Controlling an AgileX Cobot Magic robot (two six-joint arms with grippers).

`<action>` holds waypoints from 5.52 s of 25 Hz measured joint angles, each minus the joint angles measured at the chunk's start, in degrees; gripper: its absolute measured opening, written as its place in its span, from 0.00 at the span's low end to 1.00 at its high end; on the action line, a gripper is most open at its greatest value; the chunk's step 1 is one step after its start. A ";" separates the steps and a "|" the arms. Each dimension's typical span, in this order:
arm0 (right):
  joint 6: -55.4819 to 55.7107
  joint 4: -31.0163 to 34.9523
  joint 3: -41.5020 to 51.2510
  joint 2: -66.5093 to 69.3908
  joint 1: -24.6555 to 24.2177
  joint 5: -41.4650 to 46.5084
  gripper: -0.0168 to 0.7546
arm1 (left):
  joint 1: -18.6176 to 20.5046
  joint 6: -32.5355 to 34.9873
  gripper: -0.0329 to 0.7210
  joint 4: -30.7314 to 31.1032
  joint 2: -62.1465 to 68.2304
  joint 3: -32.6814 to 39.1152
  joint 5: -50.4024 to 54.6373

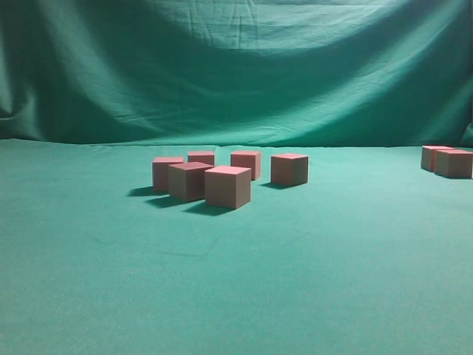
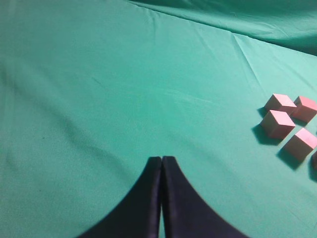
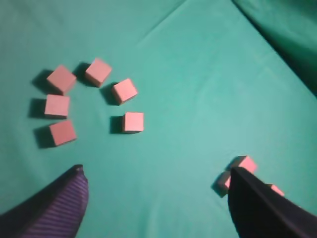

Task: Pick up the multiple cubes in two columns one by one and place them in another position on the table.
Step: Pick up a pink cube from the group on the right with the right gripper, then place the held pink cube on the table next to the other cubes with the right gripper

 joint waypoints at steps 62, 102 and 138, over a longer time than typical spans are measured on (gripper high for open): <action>7.71 17.08 -1.37 38.11 -39.55 -11.79 0.71 | 0.00 0.00 0.04 0.00 0.00 0.00 0.00; 4.81 24.66 3.50 2.71 -24.08 -0.25 0.37 | 0.00 0.00 0.04 0.00 0.00 0.00 0.00; 30.92 9.27 29.87 13.86 4.55 -22.35 0.37 | 0.00 0.00 0.04 0.00 0.00 0.00 0.00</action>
